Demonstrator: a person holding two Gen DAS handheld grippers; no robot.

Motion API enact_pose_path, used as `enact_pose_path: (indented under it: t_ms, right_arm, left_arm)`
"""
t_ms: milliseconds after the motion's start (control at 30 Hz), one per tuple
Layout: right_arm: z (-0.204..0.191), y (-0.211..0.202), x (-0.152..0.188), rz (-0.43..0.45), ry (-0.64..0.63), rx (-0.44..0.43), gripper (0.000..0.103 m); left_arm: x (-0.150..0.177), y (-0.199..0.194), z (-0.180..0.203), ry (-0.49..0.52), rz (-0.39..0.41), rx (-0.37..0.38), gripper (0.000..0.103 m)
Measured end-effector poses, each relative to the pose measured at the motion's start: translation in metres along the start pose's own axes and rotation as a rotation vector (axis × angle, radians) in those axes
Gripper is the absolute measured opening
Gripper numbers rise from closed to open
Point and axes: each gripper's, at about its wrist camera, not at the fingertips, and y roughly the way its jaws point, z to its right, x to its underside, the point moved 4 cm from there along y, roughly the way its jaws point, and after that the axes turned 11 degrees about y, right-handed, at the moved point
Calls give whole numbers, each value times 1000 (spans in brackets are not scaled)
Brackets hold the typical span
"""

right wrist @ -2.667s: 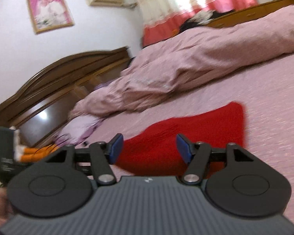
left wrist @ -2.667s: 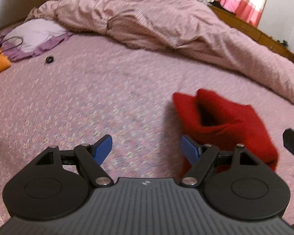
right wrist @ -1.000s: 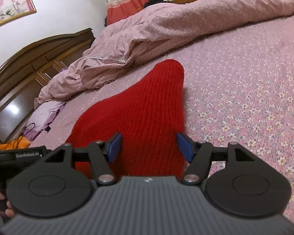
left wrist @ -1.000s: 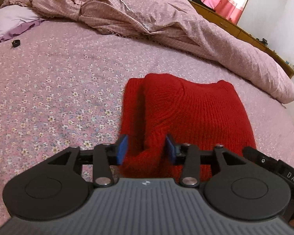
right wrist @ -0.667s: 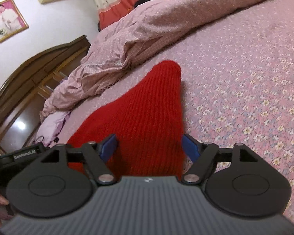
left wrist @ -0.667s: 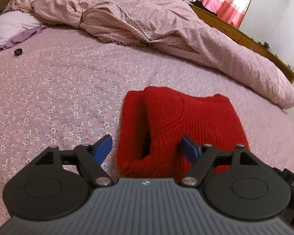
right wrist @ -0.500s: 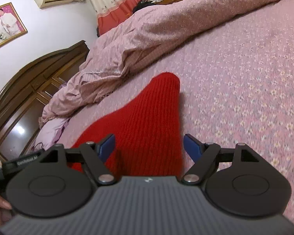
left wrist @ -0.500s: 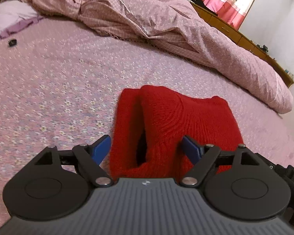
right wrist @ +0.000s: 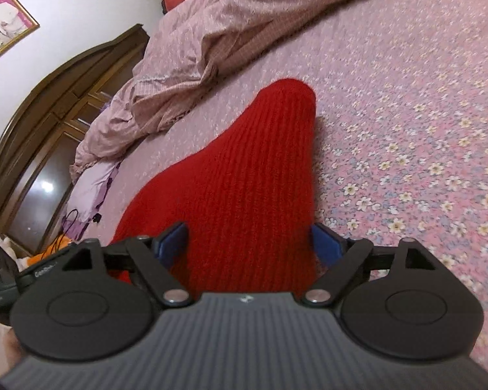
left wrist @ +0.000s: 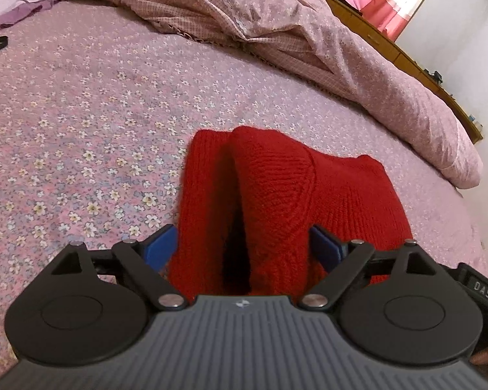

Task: Fold small clothes

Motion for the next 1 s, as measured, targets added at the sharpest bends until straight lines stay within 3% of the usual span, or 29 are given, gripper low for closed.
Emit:
enact_pose_path:
  t_ms: [200, 667, 767, 833, 1000]
  right_arm:
    - [17, 22, -3, -86, 116, -77, 89]
    - [2, 42, -10, -89, 57, -111, 91]
    - [0, 39, -8, -66, 62, -139, 79]
    - [-1, 31, -5, -35, 51, -160, 70]
    - [-2, 13, -3, -10, 133, -236, 64]
  left_arm:
    - [-2, 18, -10, -58, -18, 73, 95]
    - [-2, 37, -15, -118, -26, 160, 95]
    - [-2, 33, -14, -119, -22, 236, 81]
    - [-1, 29, -10, -86, -18, 235, 77]
    - [0, 14, -2, -78, -11, 238, 71]
